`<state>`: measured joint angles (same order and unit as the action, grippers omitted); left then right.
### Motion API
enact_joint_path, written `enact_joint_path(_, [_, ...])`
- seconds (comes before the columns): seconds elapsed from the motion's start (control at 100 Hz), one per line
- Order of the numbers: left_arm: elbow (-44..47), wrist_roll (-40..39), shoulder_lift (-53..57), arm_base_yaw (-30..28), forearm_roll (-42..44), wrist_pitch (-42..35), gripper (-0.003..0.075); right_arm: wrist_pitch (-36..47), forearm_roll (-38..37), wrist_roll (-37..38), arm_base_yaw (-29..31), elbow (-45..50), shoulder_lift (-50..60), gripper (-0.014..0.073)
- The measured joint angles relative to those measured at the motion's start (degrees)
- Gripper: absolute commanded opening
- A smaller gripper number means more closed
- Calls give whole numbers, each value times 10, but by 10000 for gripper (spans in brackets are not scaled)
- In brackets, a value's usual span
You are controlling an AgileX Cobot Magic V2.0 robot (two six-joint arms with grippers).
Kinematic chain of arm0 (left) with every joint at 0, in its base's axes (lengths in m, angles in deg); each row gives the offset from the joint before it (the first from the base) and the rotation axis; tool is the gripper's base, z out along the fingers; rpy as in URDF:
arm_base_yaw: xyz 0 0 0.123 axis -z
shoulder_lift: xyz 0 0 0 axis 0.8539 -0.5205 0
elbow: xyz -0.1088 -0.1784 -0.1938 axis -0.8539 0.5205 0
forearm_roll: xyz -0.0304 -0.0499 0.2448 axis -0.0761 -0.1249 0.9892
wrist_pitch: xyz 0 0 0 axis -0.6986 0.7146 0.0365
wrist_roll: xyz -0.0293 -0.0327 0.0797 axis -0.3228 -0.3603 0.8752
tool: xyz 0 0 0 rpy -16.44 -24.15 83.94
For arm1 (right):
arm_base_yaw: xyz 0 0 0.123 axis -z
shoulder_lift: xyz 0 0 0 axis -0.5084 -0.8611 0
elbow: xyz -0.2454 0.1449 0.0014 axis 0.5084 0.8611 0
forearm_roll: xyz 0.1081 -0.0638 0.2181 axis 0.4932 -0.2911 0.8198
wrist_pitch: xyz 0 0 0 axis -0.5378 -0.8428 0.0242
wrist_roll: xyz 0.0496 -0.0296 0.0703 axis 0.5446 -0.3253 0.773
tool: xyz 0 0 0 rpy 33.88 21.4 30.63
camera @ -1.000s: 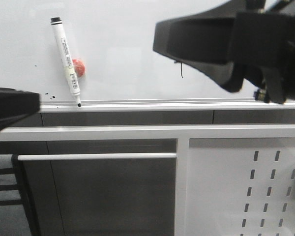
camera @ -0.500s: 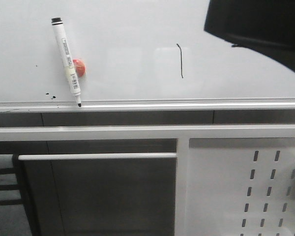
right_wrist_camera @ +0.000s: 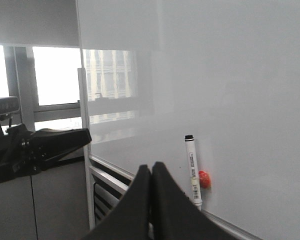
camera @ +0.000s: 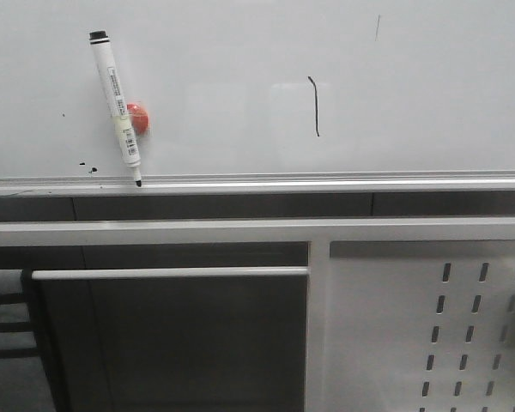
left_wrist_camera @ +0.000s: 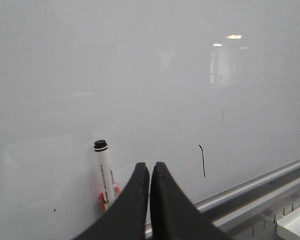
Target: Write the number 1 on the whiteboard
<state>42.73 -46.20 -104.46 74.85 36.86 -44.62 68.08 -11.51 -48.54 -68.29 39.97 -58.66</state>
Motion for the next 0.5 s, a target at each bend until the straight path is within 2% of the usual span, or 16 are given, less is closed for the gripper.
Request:
enact_joint_path(0.24, [-8, -1, 4, 0, -49, 4, -21, -13, 41, -31, 0, 0, 19, -58])
enact_joint_path(0.36, [-50, -1, 4, 0, -50, 56, -21, -32, 64, -62, 0, -4, 19, -58])
enact_joint_path(0.5, [-128, -1, 4, 0, -51, 162, -21, -66, 93, -105, 0, -29, 20, -58])
